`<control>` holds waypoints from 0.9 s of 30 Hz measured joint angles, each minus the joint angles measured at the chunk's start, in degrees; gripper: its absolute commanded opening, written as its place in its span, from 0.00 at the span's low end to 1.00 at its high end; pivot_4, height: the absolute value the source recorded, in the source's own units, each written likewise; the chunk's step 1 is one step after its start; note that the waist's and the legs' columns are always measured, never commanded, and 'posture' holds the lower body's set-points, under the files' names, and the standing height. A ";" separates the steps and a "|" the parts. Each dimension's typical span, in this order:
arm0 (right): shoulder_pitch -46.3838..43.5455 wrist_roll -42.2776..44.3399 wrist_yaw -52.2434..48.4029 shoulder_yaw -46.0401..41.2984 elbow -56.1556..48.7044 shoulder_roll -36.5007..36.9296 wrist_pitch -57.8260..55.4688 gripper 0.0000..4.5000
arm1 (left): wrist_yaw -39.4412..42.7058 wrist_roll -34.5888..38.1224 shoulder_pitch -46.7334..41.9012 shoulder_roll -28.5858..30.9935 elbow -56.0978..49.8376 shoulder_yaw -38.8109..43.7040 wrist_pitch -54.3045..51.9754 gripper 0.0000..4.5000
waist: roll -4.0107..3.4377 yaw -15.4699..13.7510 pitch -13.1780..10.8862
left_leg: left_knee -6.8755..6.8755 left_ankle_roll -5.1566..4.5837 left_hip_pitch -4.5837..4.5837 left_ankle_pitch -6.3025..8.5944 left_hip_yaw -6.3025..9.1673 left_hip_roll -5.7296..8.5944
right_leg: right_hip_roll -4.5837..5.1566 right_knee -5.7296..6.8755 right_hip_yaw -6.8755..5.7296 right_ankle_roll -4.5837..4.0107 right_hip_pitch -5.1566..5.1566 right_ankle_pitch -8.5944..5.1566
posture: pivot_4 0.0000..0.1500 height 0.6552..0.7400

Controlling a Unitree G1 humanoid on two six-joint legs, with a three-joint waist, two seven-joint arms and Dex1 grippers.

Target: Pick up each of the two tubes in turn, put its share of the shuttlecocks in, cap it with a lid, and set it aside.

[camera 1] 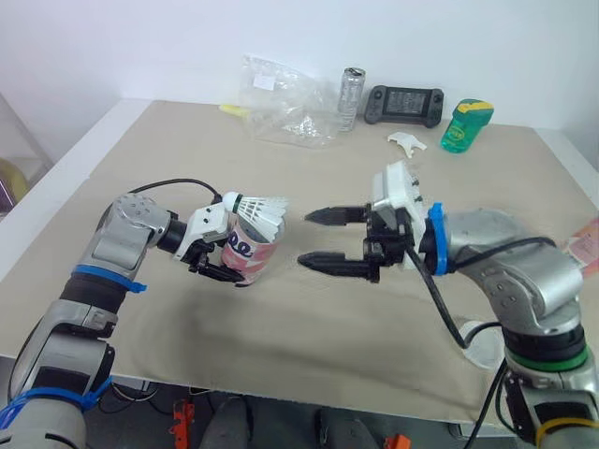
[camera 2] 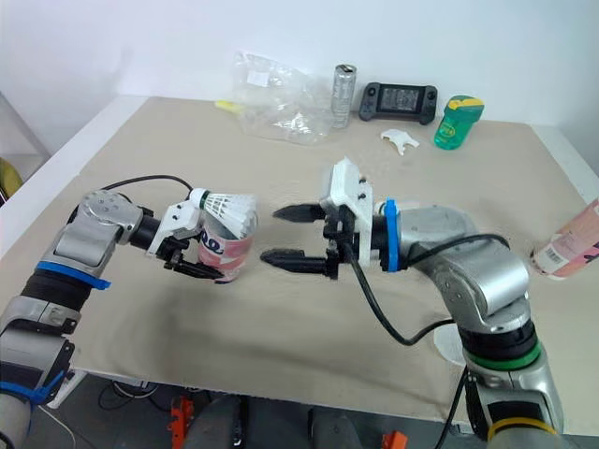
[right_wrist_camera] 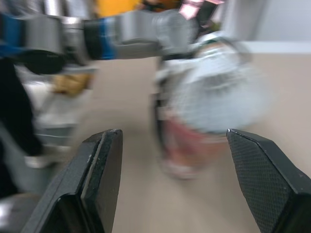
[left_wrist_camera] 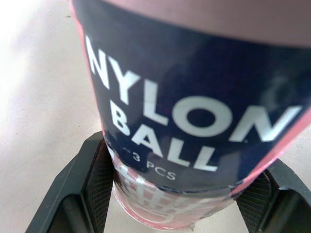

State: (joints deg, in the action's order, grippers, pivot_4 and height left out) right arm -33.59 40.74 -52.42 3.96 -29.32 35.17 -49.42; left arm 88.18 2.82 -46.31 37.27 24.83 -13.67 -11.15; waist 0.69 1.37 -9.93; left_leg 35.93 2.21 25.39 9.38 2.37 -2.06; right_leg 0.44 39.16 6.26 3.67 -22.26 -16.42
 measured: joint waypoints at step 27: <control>-9.99 -3.08 6.74 5.30 8.35 -8.66 -0.52 0.02 | -0.34 0.07 0.65 0.12 -0.79 0.31 -0.52 0.66 | 0.00 -0.05 0.00 | -0.11 -0.04 0.01 -0.04 0.15 0.01 | -0.02 -0.01 -0.15 -0.03 -0.02 -0.04 | 1.00 0.99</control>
State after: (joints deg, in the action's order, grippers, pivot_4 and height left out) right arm -43.58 37.66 -45.68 9.26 -20.97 26.52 -49.94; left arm 87.84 2.88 -45.66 37.40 24.04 -13.36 -11.67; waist 0.69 1.32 -9.93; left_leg 35.82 2.17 25.40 9.34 2.51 -2.05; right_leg 0.42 39.15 6.11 3.64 -22.29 -16.46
